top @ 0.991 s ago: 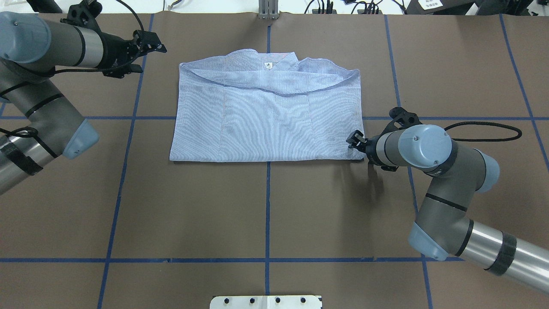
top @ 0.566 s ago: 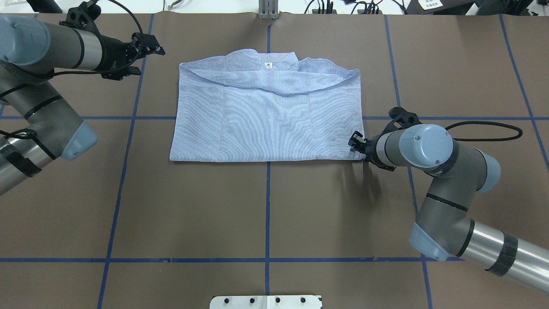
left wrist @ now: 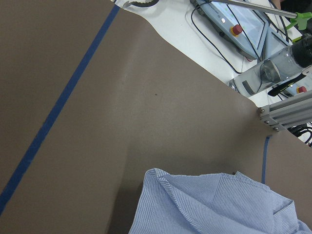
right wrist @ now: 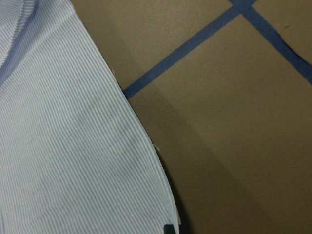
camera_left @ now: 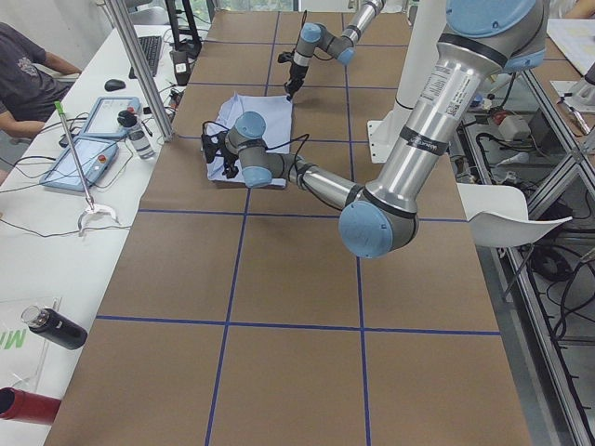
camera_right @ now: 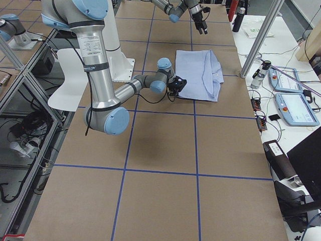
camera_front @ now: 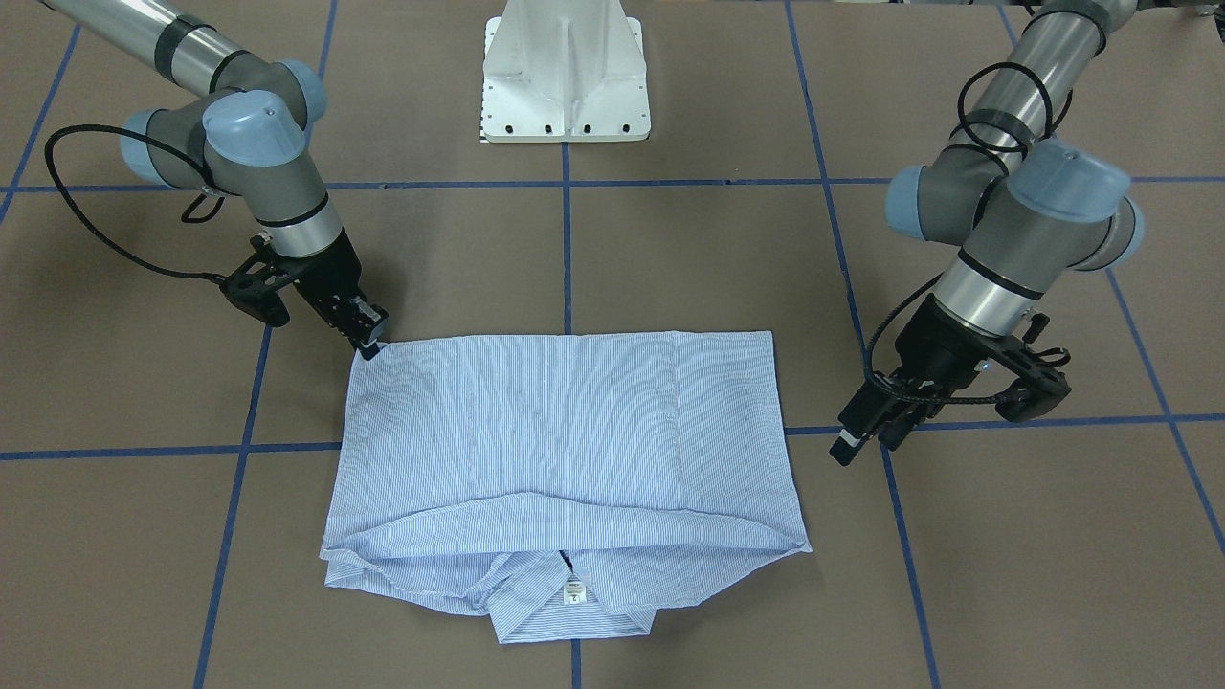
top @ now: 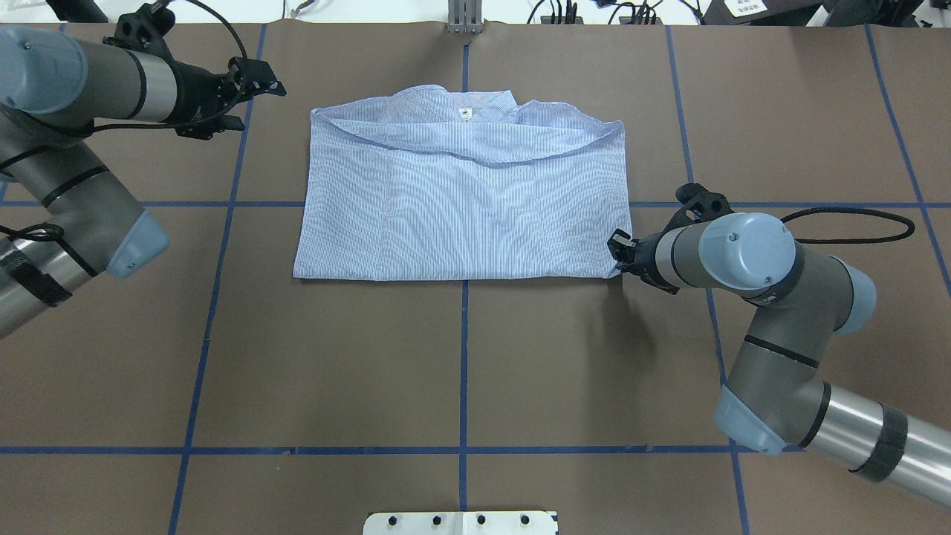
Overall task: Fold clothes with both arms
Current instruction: 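Grasp the shirt's side corner nearest the robot with the right gripper, then drag the shirt toward the robot with the right gripper, rotating it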
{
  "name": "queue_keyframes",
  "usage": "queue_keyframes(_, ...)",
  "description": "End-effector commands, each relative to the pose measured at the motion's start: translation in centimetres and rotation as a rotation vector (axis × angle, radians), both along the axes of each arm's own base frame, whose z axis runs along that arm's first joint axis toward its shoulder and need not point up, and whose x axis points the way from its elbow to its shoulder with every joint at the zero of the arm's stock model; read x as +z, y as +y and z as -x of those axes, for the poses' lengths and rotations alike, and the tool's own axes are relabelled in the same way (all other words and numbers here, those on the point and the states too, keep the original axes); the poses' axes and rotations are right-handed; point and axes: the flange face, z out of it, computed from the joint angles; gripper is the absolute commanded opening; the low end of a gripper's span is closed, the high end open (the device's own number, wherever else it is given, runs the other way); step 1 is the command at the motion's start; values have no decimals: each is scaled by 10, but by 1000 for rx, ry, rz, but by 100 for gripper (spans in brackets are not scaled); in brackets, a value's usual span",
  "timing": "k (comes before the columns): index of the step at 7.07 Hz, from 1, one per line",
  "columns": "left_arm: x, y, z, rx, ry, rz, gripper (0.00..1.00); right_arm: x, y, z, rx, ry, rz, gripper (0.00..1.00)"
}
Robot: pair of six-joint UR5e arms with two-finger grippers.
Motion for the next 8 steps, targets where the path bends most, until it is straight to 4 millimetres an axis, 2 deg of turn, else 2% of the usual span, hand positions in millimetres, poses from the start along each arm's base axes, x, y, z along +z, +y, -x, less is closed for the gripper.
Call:
queue_keyframes(1,-10,3,4,-3,14,-13,100,-10,47,-56,-54,-49,11,0)
queue_keyframes(2,-24,8,7,0,36,-30,100,-11,83,-67,-134,-70,32,0)
queue_keyframes(3,-33,15,2,10,48,-44,100,-20,127,-62,-265,-104,57,0)
queue_keyframes(4,-44,34,-15,43,64,-66,100,-27,172,-60,-430,-141,116,0)
queue_keyframes(5,-57,55,-16,47,128,-26,100,-37,211,-56,-602,-181,182,0)
queue_keyframes(6,-69,82,-17,58,196,27,99,-31,260,-49,-744,-168,229,8)
queue_keyframes(7,-66,104,-35,99,194,37,99,-31,279,-42,-789,-162,232,99)
queue_keyframes(8,-56,120,-49,130,179,54,99,-37,271,-47,-771,-175,222,100)
